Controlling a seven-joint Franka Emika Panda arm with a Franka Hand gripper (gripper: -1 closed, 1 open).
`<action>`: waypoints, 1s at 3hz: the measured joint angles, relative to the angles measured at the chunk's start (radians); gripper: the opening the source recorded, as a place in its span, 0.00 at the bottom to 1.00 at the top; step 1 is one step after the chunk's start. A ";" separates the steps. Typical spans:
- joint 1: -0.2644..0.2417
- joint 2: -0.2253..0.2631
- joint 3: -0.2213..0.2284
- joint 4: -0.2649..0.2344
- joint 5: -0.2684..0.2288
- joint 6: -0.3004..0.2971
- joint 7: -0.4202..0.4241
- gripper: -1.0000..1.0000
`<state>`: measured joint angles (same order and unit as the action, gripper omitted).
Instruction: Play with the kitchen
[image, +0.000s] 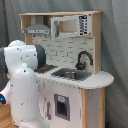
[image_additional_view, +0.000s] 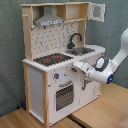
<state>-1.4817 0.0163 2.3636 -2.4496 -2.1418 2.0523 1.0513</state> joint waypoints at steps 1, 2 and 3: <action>0.000 0.005 -0.002 0.000 0.000 0.008 0.108 0.00; 0.000 0.010 -0.004 0.000 0.000 0.017 0.208 0.00; 0.000 0.012 -0.004 -0.001 0.000 0.022 0.295 0.00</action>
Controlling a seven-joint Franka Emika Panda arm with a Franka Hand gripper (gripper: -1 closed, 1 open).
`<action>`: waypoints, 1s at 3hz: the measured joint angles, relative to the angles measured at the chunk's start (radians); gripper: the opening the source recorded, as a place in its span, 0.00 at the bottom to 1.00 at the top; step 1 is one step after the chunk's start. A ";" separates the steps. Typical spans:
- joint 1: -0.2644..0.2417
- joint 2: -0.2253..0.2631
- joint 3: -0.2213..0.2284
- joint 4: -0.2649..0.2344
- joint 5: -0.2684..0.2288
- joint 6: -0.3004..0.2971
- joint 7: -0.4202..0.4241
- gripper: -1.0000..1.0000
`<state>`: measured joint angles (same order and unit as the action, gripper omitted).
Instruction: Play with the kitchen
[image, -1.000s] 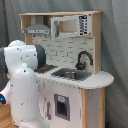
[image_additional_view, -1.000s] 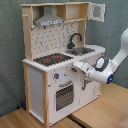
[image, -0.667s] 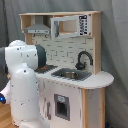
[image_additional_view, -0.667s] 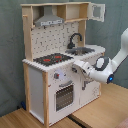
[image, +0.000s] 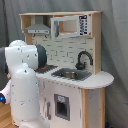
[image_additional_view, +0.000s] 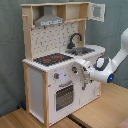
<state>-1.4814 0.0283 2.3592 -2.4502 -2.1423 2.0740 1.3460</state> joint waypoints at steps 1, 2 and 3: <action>0.000 0.000 0.000 0.000 0.000 0.002 0.003 1.00; 0.000 0.000 0.002 0.000 0.000 0.009 0.014 1.00; 0.011 -0.019 0.090 0.029 0.003 0.008 0.047 1.00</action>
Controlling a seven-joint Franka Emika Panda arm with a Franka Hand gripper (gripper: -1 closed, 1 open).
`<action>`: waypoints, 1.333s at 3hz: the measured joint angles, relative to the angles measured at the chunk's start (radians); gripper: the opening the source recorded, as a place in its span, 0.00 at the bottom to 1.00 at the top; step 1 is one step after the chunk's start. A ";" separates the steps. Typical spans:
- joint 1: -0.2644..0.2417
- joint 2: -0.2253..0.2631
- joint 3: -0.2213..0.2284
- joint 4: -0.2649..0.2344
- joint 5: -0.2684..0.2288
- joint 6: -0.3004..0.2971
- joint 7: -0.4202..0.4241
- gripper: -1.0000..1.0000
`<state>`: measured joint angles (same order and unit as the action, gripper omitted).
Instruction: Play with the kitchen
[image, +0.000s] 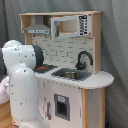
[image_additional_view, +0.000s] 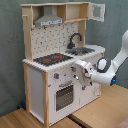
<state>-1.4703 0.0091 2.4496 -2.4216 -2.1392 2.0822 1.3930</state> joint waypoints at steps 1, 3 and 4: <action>0.000 -0.072 0.029 0.062 -0.011 0.002 -0.015 1.00; 0.000 -0.148 0.054 0.138 -0.012 0.008 -0.193 1.00; 0.000 -0.180 0.062 0.162 -0.012 0.009 -0.299 1.00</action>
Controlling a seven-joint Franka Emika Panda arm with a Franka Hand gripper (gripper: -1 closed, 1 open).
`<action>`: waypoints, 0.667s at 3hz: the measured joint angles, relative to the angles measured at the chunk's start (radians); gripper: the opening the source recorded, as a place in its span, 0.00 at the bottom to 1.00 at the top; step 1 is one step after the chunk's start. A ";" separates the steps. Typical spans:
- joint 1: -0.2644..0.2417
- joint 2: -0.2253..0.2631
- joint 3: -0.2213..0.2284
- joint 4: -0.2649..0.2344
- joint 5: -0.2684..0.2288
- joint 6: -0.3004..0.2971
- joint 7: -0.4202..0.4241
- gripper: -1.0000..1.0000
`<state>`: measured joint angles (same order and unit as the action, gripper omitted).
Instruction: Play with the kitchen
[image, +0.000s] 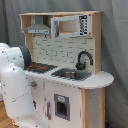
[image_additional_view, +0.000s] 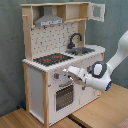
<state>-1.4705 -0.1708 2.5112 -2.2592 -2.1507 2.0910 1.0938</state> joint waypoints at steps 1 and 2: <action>0.000 -0.048 0.006 0.033 0.000 0.003 -0.102 1.00; -0.002 -0.090 0.006 0.069 0.000 0.010 -0.191 1.00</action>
<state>-1.4721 -0.2606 2.5174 -2.1905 -2.1504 2.1008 0.9030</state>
